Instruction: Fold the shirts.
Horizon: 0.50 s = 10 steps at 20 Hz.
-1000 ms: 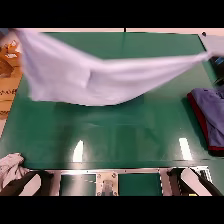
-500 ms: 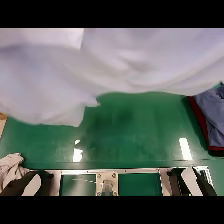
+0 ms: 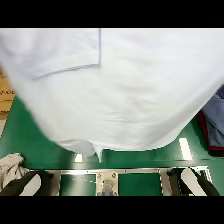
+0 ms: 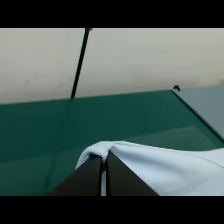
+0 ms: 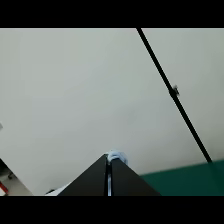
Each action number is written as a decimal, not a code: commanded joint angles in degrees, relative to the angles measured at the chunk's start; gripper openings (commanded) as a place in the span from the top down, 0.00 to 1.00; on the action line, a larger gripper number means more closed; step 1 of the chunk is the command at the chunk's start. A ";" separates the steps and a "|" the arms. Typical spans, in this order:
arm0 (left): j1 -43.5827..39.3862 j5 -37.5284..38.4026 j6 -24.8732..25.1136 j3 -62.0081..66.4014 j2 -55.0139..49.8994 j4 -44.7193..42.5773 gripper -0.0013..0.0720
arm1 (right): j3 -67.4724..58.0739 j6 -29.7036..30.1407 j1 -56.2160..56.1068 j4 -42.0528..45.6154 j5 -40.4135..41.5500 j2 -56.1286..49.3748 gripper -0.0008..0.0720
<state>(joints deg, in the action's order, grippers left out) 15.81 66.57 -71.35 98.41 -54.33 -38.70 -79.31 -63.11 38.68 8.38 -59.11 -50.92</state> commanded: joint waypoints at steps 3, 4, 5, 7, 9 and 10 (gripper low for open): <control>-7.48 -12.92 7.54 -17.49 -12.33 2.99 0.94 | 14.45 8.15 -16.74 7.56 16.35 -13.42 0.97; -8.39 -16.57 7.37 -18.29 -16.33 2.91 0.94 | 14.40 8.37 -18.32 7.50 18.56 -17.59 0.97; -8.39 -18.95 7.34 -18.29 -20.11 3.41 0.94 | 13.94 8.35 -19.47 7.13 20.65 -22.23 0.97; -8.37 -23.47 7.34 -18.29 -27.21 4.57 0.94 | 11.41 8.33 -20.39 7.08 21.66 -31.26 0.97; -8.39 -25.70 7.41 -18.29 -33.55 4.81 0.94 | 8.48 7.87 -20.85 5.75 21.51 -39.21 0.97; -8.39 -26.51 7.39 -18.29 -36.22 5.38 0.94 | 7.45 7.89 -20.92 3.52 21.40 -42.45 0.97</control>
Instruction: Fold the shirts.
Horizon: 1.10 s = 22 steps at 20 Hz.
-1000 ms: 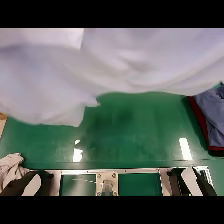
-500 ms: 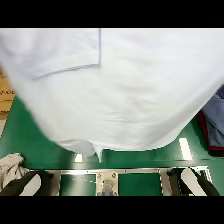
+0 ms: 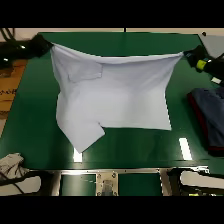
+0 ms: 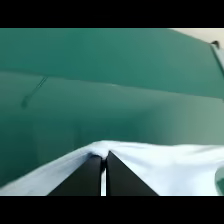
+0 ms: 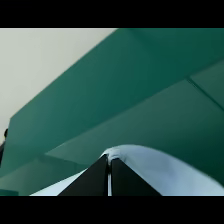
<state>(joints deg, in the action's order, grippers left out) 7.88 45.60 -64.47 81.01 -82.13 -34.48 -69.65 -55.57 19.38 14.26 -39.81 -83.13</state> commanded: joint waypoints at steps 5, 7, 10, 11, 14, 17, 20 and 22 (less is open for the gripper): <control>-0.31 -8.76 1.62 -0.90 -16.17 3.19 0.94 | -3.32 0.33 -1.36 -6.45 -0.09 -17.07 0.97; 0.11 -7.82 1.99 -0.68 -16.13 1.20 0.94 | -3.28 0.33 -0.28 -5.62 -4.31 -17.11 0.97; 1.88 0.22 1.97 -0.44 -16.15 -0.74 0.94 | -2.97 -1.88 1.57 -2.93 -11.10 -16.90 0.97; 1.88 2.54 1.86 -0.44 -16.15 -3.50 0.94 | -2.29 -3.39 1.90 -0.79 -12.11 -16.52 0.97; 1.07 6.16 0.92 -1.42 -16.17 -7.72 0.94 | 1.05 -4.46 1.90 2.97 -12.33 -15.76 0.97; 0.09 5.88 0.94 -2.03 -16.22 -9.33 0.94 | 3.96 -4.42 1.81 3.67 -11.50 -15.72 0.97; -0.33 5.55 0.90 -2.03 -16.22 -9.31 0.94 | 4.37 -4.44 2.25 4.46 -11.08 -15.72 0.97; -0.31 6.03 0.90 -2.01 -16.20 -9.35 0.94 | 4.33 -4.42 3.10 4.48 -12.61 -15.72 0.95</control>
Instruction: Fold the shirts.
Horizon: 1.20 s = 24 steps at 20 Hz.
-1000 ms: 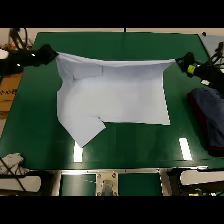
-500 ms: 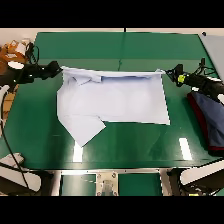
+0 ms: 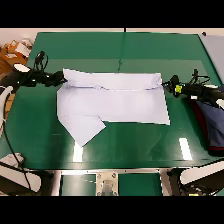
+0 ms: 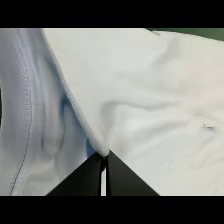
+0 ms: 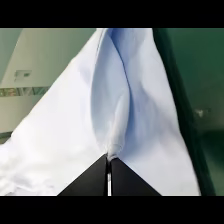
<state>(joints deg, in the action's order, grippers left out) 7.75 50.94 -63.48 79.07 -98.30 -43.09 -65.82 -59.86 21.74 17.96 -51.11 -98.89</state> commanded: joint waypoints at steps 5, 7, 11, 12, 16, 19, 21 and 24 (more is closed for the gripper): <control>4.55 17.18 -5.51 5.29 0.11 -1.92 0.16 | -1.09 -1.16 9.22 0.83 -18.47 0.33 0.79; 7.80 25.42 -7.21 7.67 0.11 -1.99 0.48 | -0.68 -2.95 12.79 3.15 -22.97 0.96 0.83; 10.23 37.92 -9.62 7.72 0.50 -3.93 0.94 | 6.43 -4.66 15.17 10.25 -24.79 7.34 0.97; 9.92 38.75 -10.45 6.14 2.05 -5.92 0.94 | 9.84 -4.63 15.13 11.10 -24.28 10.45 0.97; 9.31 32.63 -11.56 -13.90 18.60 -10.71 0.95 | 26.34 -4.81 15.19 16.94 -20.33 26.69 0.97; 9.31 25.33 -13.73 -31.56 33.92 -14.23 0.94 | 38.64 -7.23 15.15 20.90 -15.85 41.46 0.97; 9.31 20.37 -16.09 -40.68 41.13 -13.35 0.83 | 45.40 -7.21 15.13 18.16 -10.78 48.87 0.97; 8.87 17.20 -17.51 -50.71 43.12 -10.75 0.21 | 51.43 -7.21 15.10 12.52 -8.13 51.28 0.68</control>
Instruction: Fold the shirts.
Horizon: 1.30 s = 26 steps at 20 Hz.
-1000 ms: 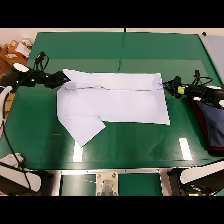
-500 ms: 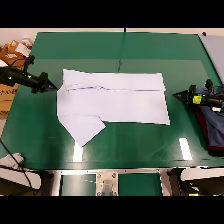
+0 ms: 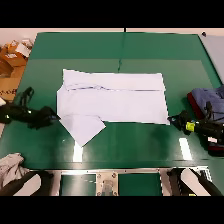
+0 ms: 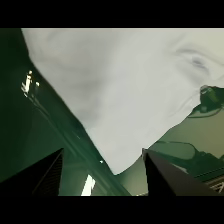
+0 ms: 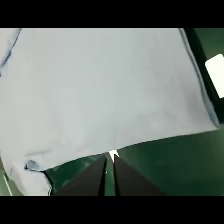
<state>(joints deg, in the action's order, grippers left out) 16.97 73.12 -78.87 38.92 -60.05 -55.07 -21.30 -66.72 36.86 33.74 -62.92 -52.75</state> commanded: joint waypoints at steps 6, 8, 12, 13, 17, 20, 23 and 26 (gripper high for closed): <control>-15.50 -27.17 -5.31 -19.34 4.59 8.90 0.21 | 9.97 -3.63 -0.24 -3.32 10.73 4.90 0.44; -18.10 -31.74 -6.84 -19.32 4.55 9.25 0.22 | 9.97 -4.74 -2.03 -3.32 14.56 3.17 0.39; -18.16 -32.54 -6.80 -19.32 4.57 9.22 0.41 | 9.86 -6.60 -9.60 -6.21 20.98 -4.48 0.34; -18.16 -34.23 -6.80 -19.32 4.57 9.29 0.41 | 9.57 -6.60 -11.80 -8.66 23.26 -6.51 0.34; -18.16 -39.87 -5.75 -19.32 4.57 14.16 0.84 | 4.22 -6.16 -18.82 -13.40 26.34 -11.63 0.40; -18.16 -35.36 0.57 -17.49 4.68 18.16 0.94 | 0.20 -3.04 -20.70 -12.92 25.38 -12.24 0.97; -18.16 -23.32 -1.27 -12.09 5.79 10.45 0.95 | -2.19 -3.80 -18.14 -4.44 18.73 -11.58 0.97; -18.16 -8.87 -7.76 -9.84 10.93 1.03 0.95 | -2.34 -9.57 -12.26 10.25 10.38 -8.83 0.97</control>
<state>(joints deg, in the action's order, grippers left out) -1.19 50.57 -82.54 26.61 -52.56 -46.26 -22.61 -72.16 20.95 31.97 -44.66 -63.29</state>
